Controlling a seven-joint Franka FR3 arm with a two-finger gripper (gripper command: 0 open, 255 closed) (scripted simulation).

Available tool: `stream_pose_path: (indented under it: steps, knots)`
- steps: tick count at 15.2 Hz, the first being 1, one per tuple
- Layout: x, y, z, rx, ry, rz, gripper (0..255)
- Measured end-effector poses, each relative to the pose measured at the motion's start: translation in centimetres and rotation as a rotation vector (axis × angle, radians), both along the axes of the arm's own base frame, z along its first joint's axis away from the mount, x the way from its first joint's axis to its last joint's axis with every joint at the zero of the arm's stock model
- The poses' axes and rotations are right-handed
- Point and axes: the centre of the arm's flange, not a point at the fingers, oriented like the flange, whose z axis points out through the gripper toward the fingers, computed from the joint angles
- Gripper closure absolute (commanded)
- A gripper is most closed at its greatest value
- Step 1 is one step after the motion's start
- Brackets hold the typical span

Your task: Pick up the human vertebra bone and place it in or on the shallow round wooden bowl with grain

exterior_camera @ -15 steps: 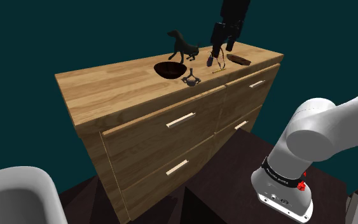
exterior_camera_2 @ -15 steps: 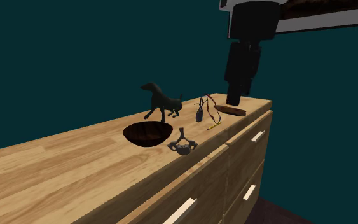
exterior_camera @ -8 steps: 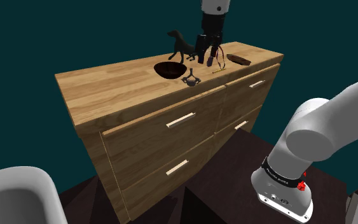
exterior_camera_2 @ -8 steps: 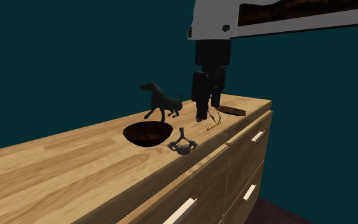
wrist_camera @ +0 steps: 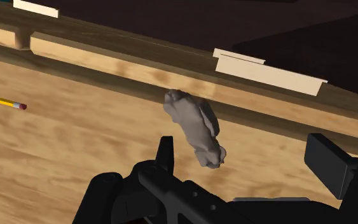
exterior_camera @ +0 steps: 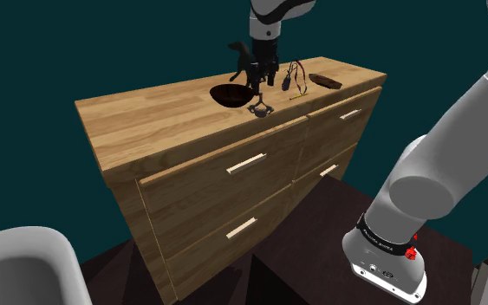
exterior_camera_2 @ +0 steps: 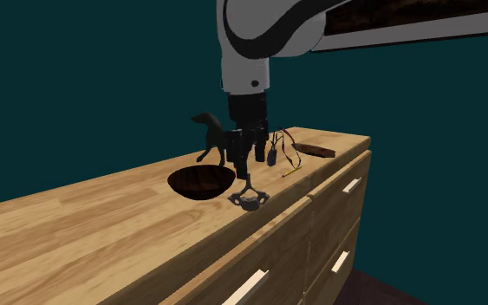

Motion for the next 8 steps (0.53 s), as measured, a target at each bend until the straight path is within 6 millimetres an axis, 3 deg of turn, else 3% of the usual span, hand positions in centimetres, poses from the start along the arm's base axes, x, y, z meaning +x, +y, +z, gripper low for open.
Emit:
stream_pose_path:
  steps: [4,8]
  knots:
    - [4.4,-0.5,-3.5,-0.014,0.036,0.026,0]
    - [5.3,-0.8,-5.9,-0.017,0.044,0.032,0]
